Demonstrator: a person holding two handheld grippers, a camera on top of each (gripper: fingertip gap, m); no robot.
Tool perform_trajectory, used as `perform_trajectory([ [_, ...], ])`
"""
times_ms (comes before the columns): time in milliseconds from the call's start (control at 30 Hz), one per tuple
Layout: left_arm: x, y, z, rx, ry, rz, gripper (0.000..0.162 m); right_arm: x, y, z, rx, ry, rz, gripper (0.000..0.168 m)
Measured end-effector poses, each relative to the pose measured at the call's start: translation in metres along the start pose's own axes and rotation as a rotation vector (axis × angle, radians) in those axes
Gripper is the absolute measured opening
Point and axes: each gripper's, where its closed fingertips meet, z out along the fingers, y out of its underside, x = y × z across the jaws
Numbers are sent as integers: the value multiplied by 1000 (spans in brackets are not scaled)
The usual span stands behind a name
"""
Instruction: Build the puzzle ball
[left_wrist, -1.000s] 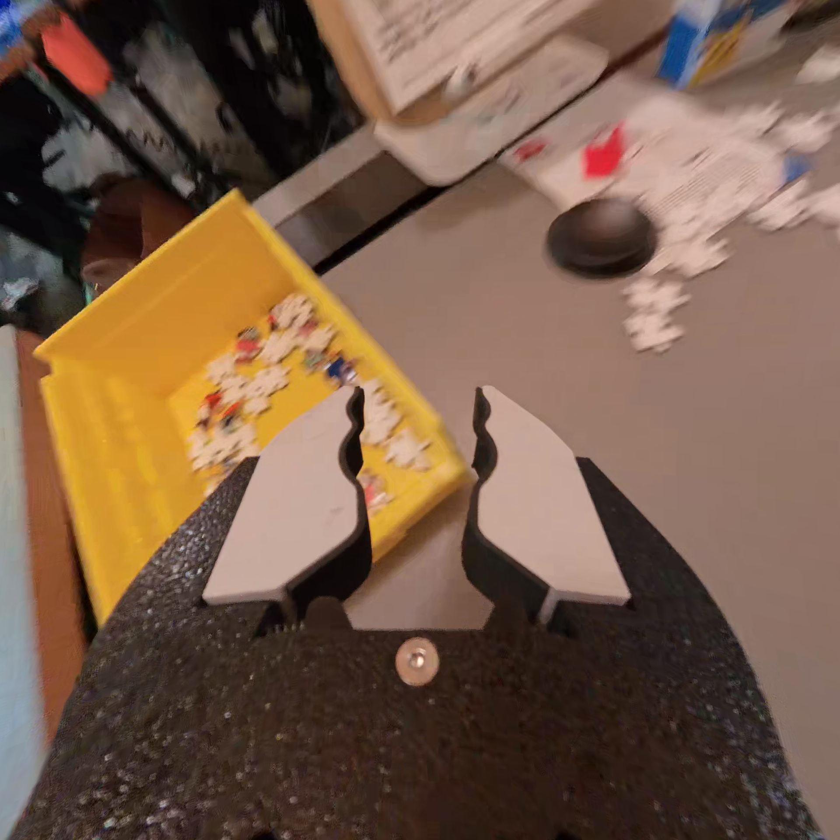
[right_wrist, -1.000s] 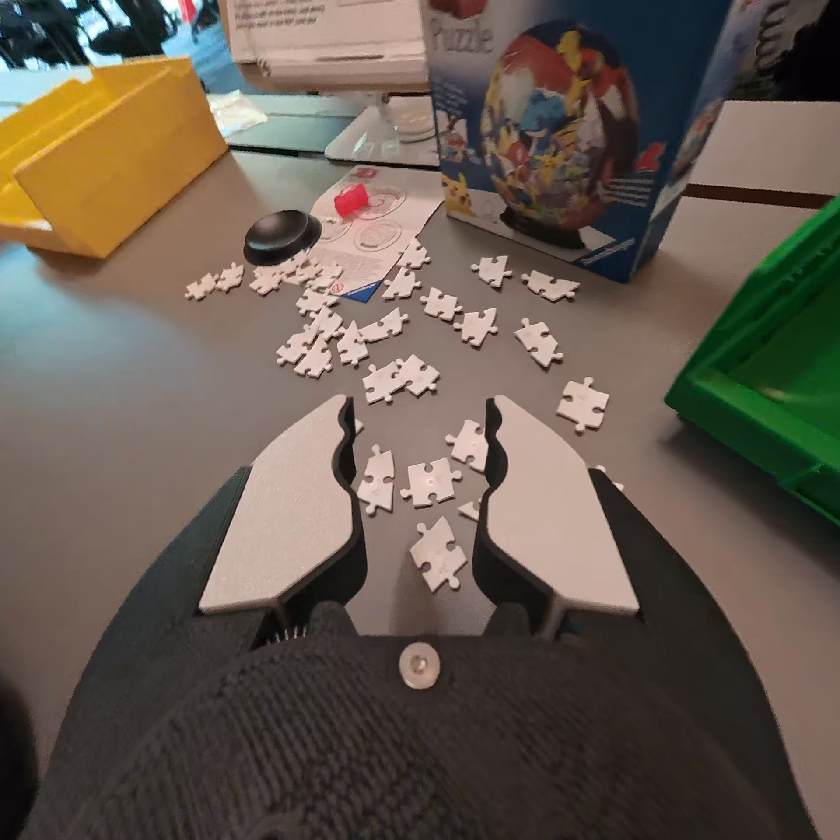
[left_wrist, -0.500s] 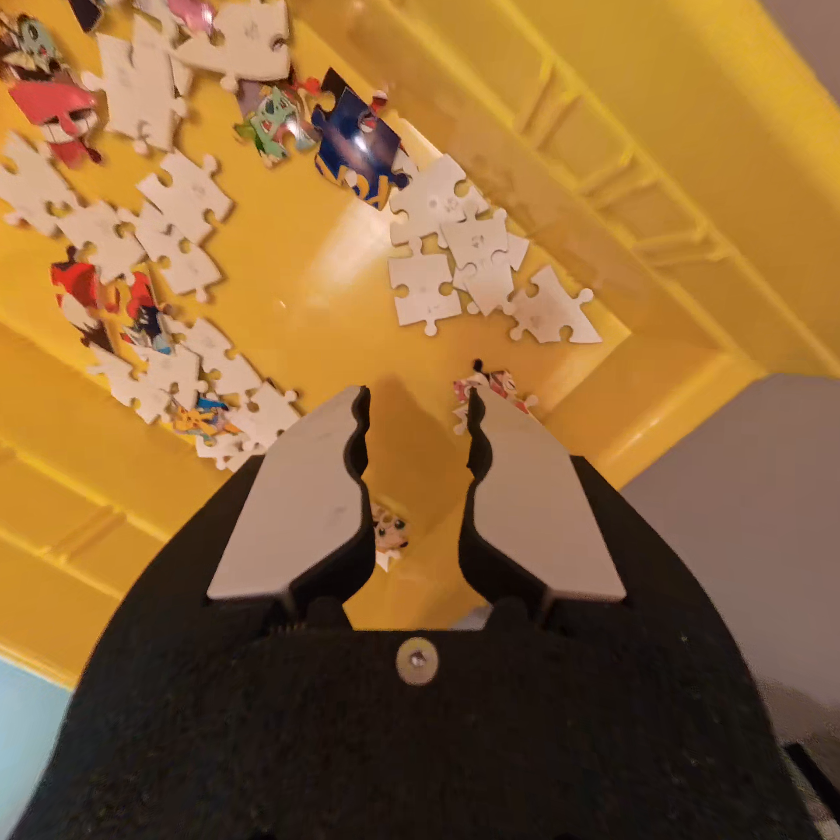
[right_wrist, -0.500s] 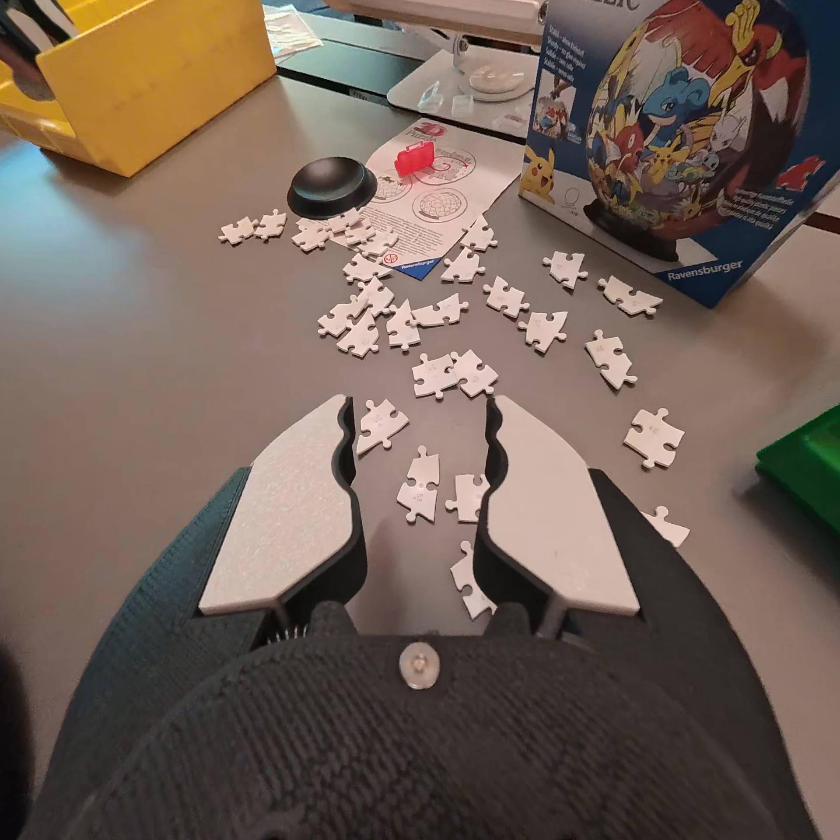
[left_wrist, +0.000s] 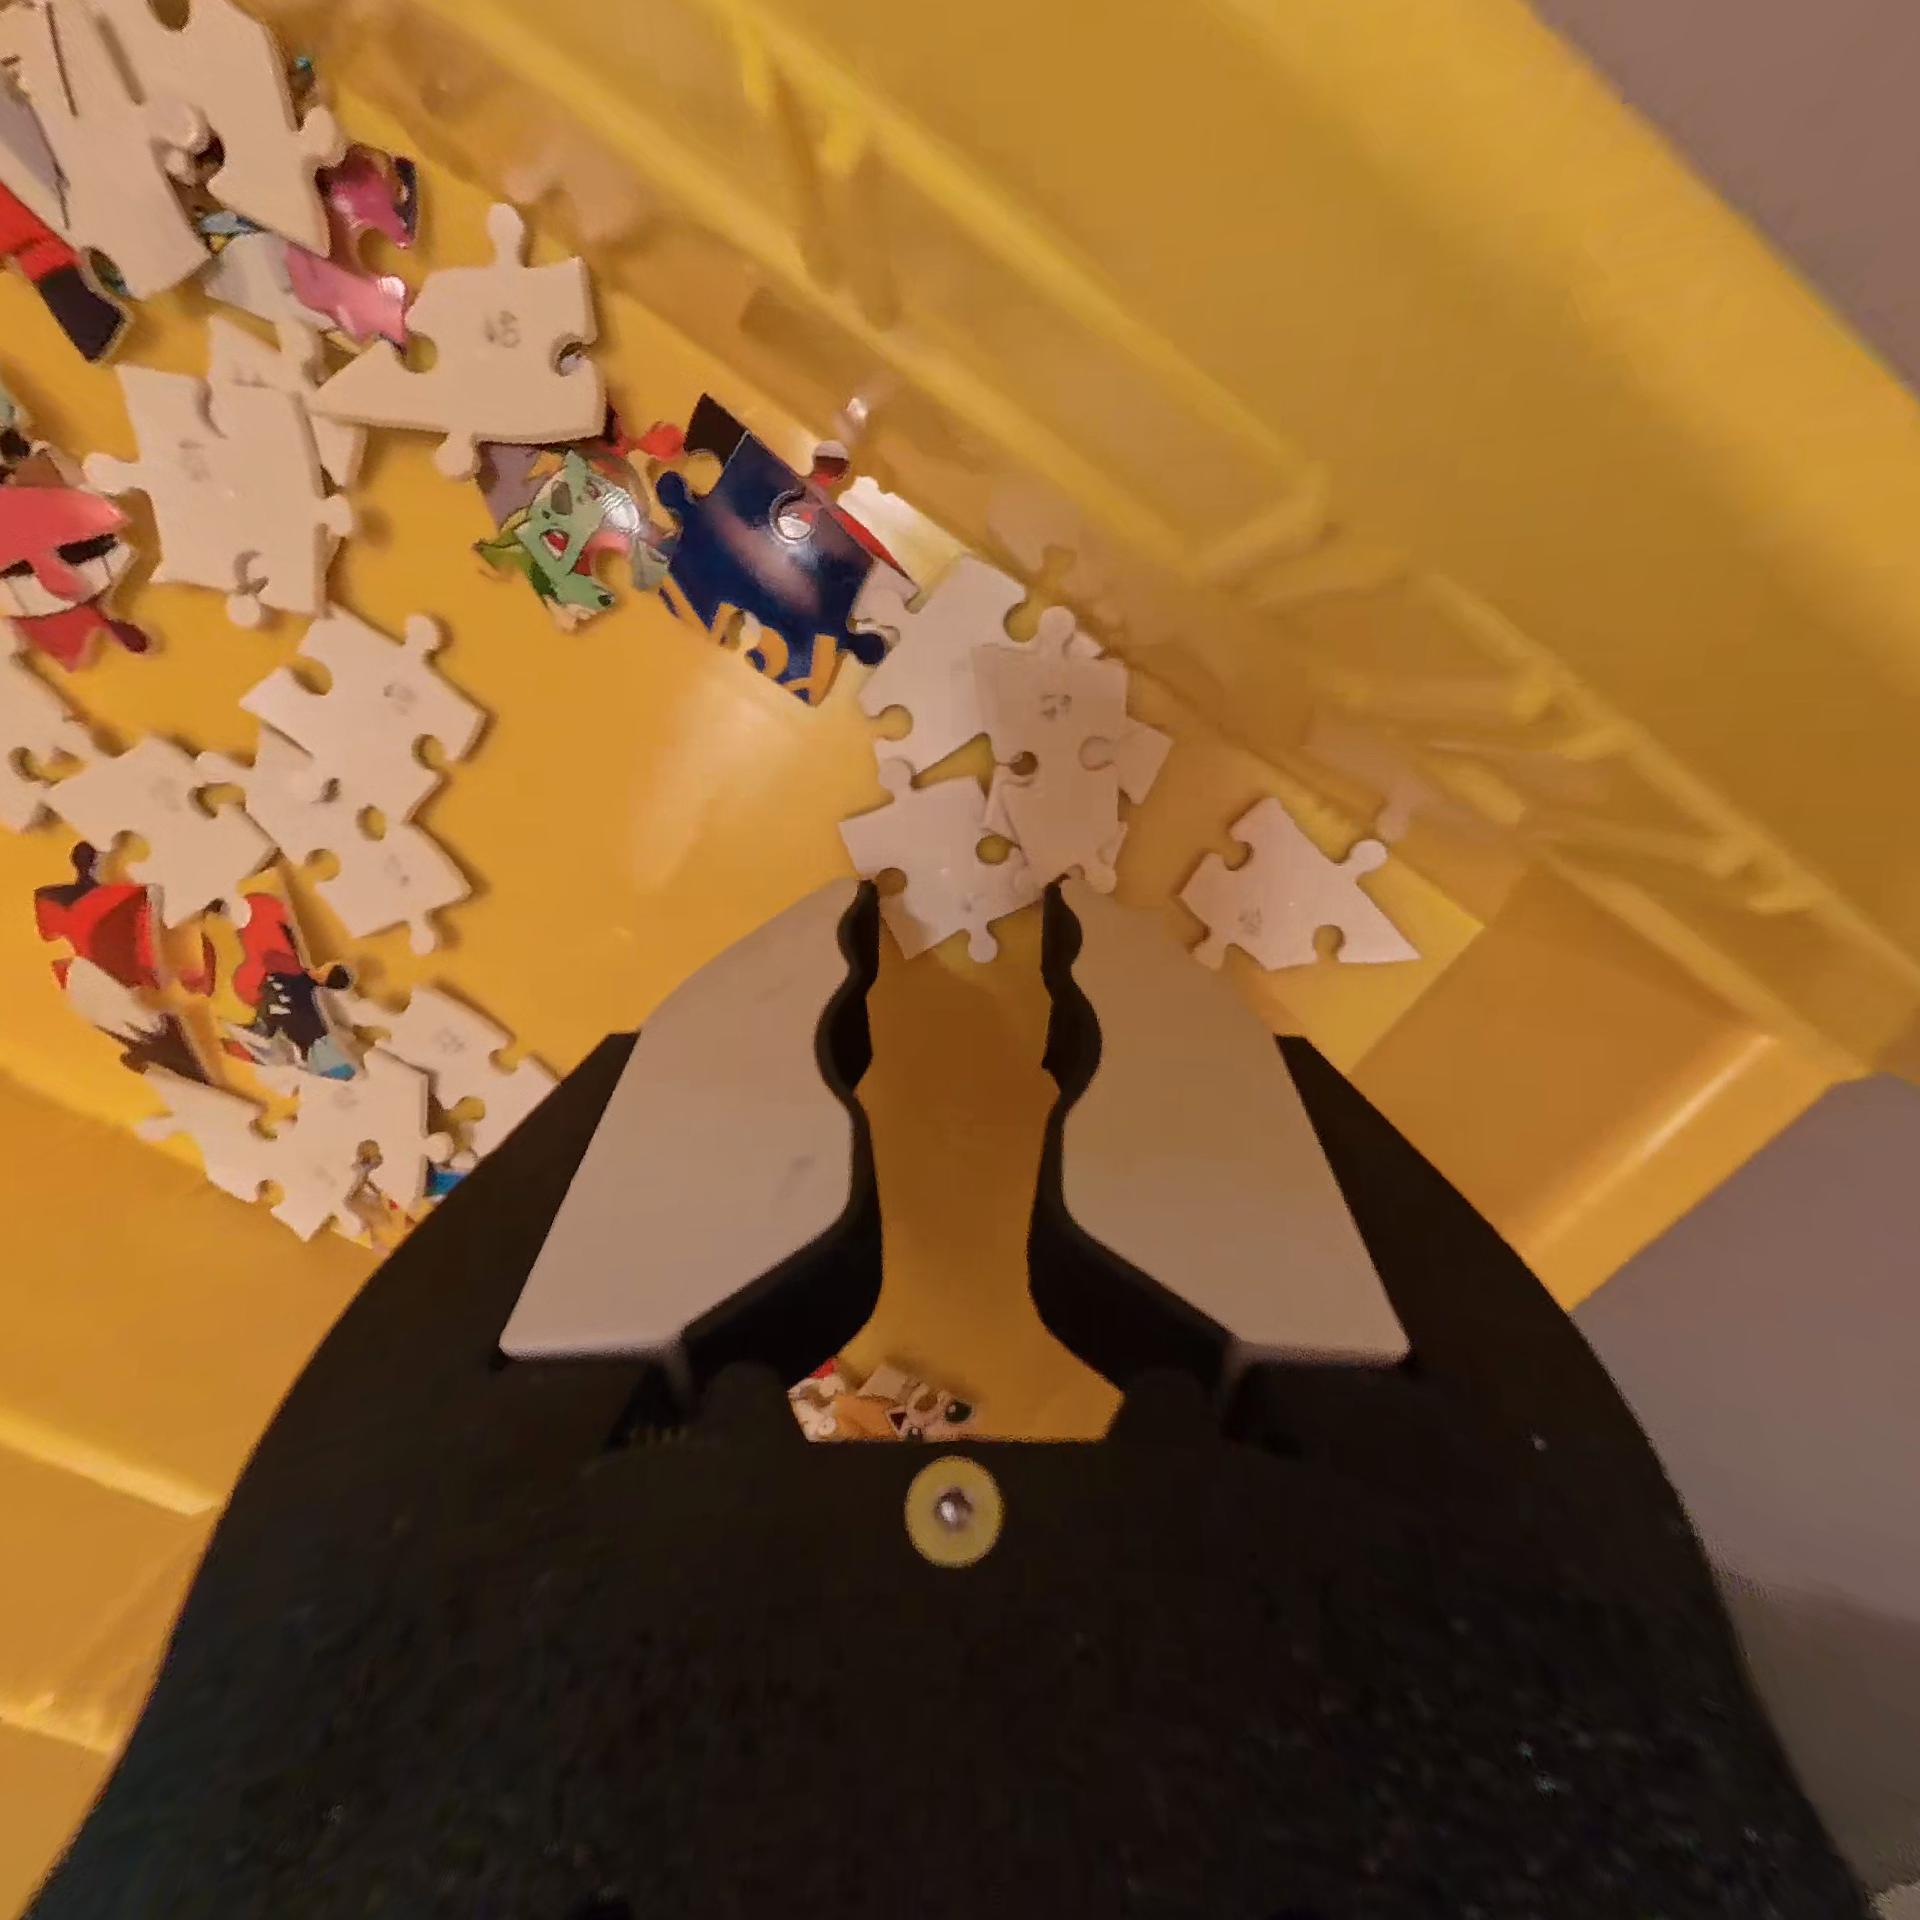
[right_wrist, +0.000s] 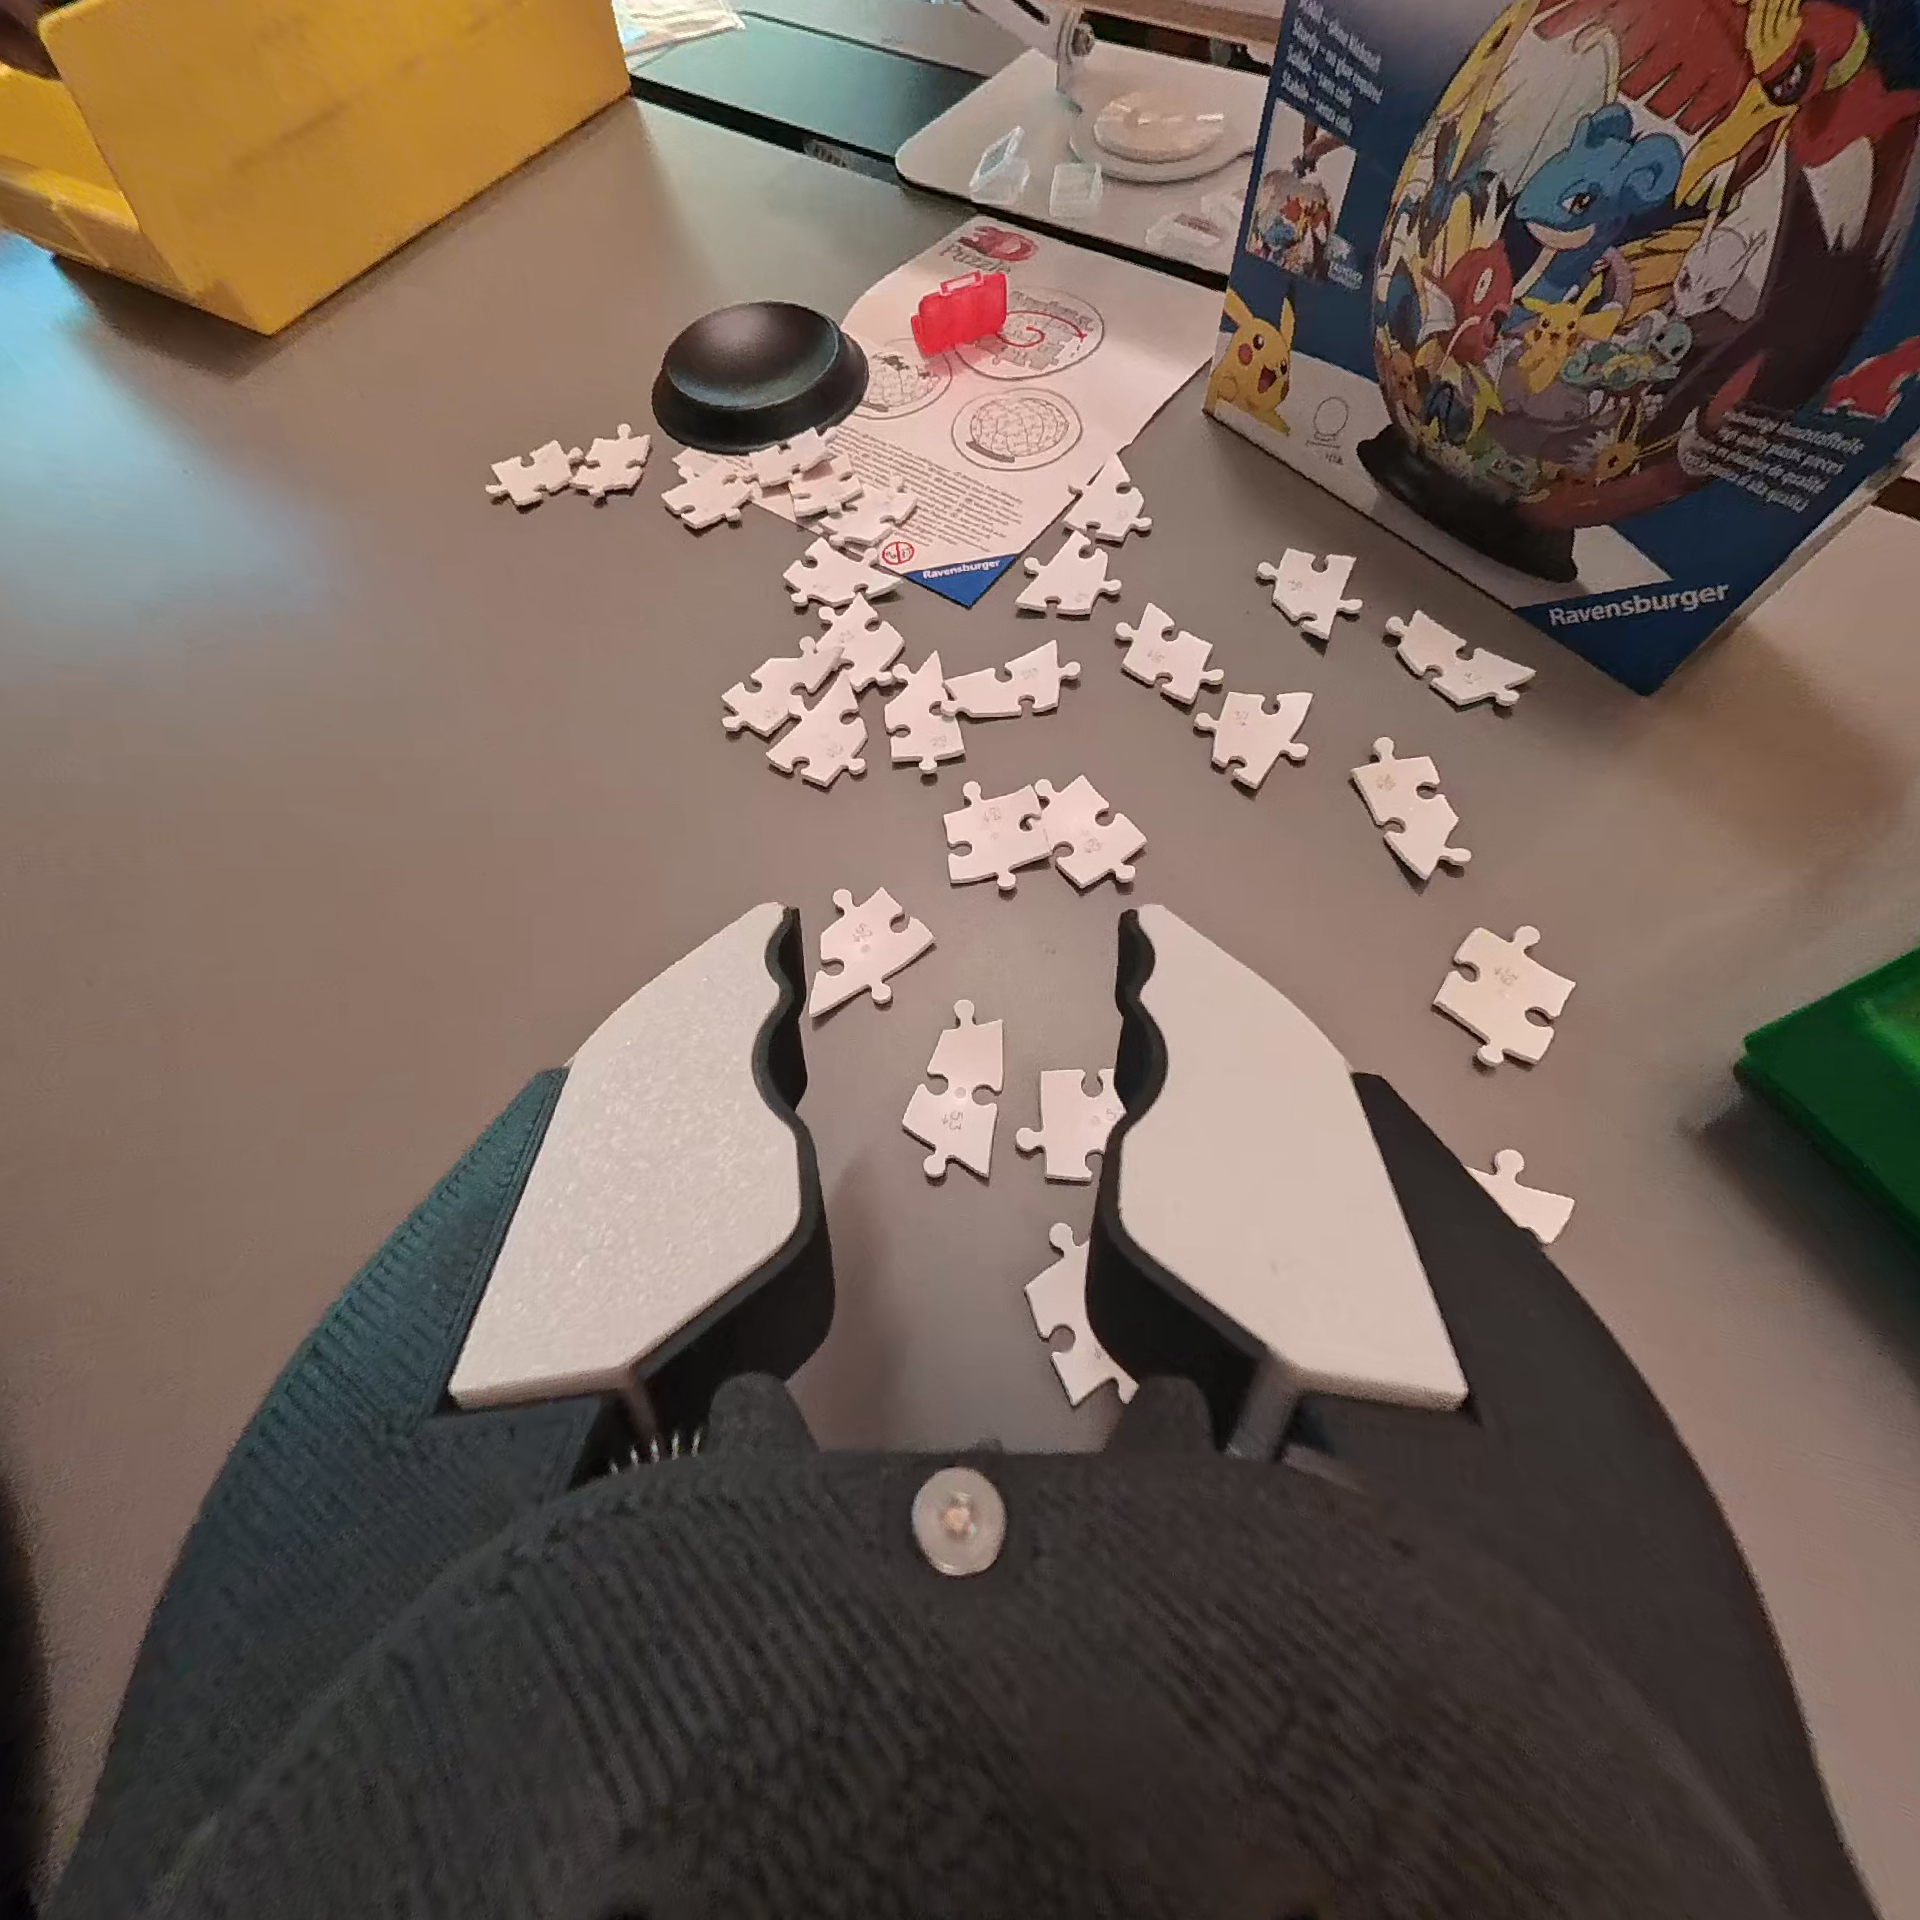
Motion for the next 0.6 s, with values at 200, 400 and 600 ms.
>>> perform_trajectory([
  [200, 0, 4, -1, 31, -41, -37, 29, -2, -4, 3, 7, -10, -7, 58],
  [400, 1, -9, -68, 309, -169, -223, 29, -21, -30, 16, 83, -31, -18, 53],
  [600, 106, -80, -172, 961, 24, -380, 29, -117, -104, 76, 333, -190, -155, 49],
])
